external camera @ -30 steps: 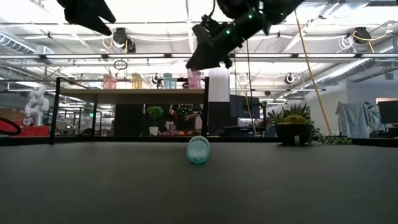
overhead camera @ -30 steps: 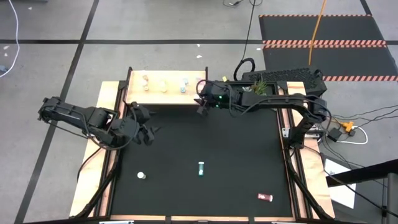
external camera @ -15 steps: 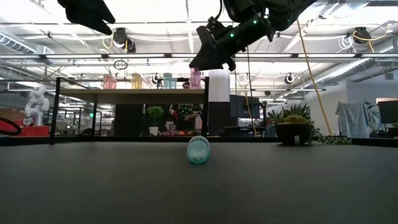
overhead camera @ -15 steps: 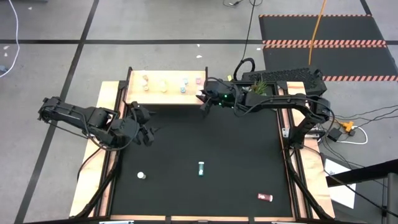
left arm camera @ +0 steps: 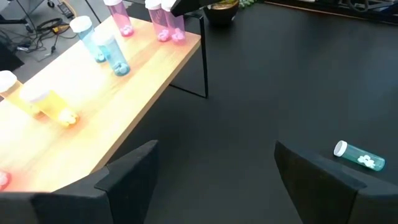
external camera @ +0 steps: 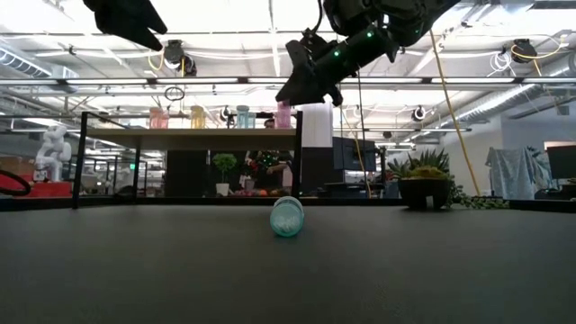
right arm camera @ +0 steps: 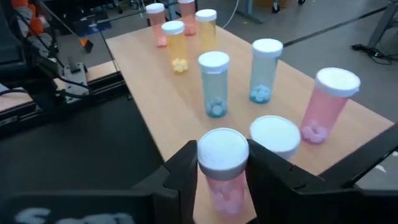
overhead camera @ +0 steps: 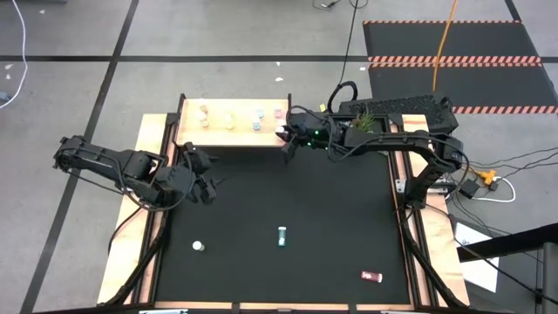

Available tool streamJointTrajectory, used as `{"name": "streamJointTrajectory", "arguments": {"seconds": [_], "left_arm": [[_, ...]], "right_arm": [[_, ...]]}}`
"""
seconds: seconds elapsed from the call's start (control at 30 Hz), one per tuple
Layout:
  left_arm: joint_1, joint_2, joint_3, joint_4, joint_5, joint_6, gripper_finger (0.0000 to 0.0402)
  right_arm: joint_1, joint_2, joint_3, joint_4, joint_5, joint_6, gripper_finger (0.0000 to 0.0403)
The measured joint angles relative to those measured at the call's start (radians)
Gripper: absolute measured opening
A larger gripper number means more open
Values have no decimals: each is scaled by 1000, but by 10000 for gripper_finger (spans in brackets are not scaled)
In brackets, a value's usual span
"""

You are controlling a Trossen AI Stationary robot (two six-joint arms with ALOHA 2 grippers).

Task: Pick and place medicine bottles onto shelf by color
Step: Put the pink pill bottle on the shelf aligned with the other pink pill bottles, then put the blue pill bottle on the shelf aligned with the other blue pill bottles

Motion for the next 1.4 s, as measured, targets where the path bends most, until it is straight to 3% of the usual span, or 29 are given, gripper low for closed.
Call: {"name": "streamJointTrajectory", "arguments": {"seconds": [0.37,0.63,1.03,1.27,1.4], "left_arm": [[0,0,0,0,0,-8,317],[0,0,0,0,0,-8,317],[3,0,0,46,2,-1,317],[28,0,0,194,4,13,317],[28,8,0,210,27,-106,317]], "right_arm": [[-5,0,0,-3,-25,8,171],[2,-49,0,-6,-26,11,175],[31,-239,-4,-137,-3,24,176],[129,-428,-178,-44,65,139,176],[228,-552,-309,13,146,245,175]]}}
